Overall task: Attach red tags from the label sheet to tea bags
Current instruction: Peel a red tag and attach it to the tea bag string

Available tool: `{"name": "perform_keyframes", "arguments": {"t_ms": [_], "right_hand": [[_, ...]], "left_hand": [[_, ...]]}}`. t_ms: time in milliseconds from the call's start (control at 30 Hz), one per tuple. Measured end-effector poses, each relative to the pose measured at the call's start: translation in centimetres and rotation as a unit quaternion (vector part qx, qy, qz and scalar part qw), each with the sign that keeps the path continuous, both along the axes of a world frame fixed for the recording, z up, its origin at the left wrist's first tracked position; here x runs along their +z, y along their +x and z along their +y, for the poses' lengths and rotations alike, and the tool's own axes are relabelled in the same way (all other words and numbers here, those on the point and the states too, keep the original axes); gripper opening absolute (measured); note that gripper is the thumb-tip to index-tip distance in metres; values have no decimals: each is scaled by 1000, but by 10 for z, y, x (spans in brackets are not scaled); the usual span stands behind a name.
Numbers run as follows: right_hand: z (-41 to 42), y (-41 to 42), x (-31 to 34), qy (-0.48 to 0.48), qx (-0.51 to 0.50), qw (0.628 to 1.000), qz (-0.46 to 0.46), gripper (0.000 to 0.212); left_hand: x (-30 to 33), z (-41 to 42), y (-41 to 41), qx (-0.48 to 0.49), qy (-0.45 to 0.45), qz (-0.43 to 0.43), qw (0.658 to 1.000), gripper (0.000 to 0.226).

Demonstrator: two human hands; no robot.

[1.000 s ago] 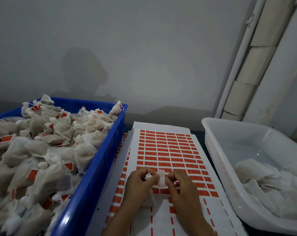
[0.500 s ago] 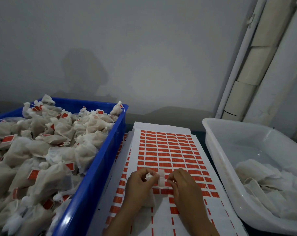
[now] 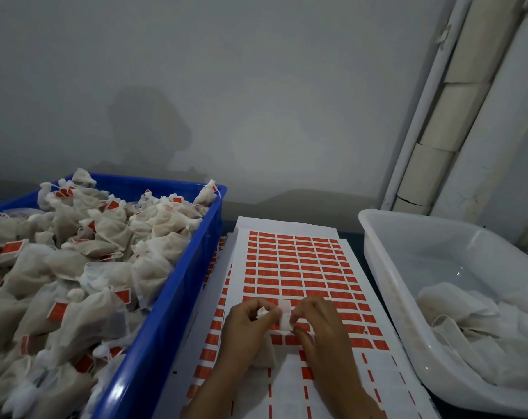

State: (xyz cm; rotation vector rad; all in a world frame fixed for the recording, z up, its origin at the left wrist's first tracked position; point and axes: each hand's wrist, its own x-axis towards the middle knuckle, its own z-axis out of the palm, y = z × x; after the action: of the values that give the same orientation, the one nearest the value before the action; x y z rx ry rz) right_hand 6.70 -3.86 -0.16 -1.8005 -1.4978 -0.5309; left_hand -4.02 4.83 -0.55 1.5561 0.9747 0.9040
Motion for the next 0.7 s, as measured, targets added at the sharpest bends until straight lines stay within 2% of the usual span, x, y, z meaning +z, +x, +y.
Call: {"name": "perform_keyframes", "arguments": {"t_ms": [267, 300, 367, 400, 500, 533, 600, 700], "right_hand": [[-2, 5, -1, 39, -50, 998, -9, 12], [-3, 5, 1, 44, -64, 997, 13, 10], [-3, 6, 2, 42, -81, 993, 74, 23], [-4, 6, 3, 38, -79, 990, 107, 23], [-4, 1, 5, 0, -33, 958, 285, 3], [-3, -1, 3, -8, -12, 944, 331, 9], [-1, -4, 1, -29, 19, 930, 367, 12], [-2, -5, 1, -46, 29, 931, 362, 20]], "left_hand": [[0, 1, 0, -2, 12, 6, 1000, 8], [-1, 1, 0, -2, 9, 4, 1000, 8], [-2, 1, -1, -4, 2, 2, 1000, 7], [-2, 1, -1, -7, -1, 1, 1000, 6], [-2, 2, -1, -9, -3, -1, 1000, 7], [-1, 2, -1, -8, 0, 2, 1000, 7], [0, 2, 0, -6, 10, 10, 1000, 8], [0, 1, 0, -8, 17, 14, 1000, 9]]}}
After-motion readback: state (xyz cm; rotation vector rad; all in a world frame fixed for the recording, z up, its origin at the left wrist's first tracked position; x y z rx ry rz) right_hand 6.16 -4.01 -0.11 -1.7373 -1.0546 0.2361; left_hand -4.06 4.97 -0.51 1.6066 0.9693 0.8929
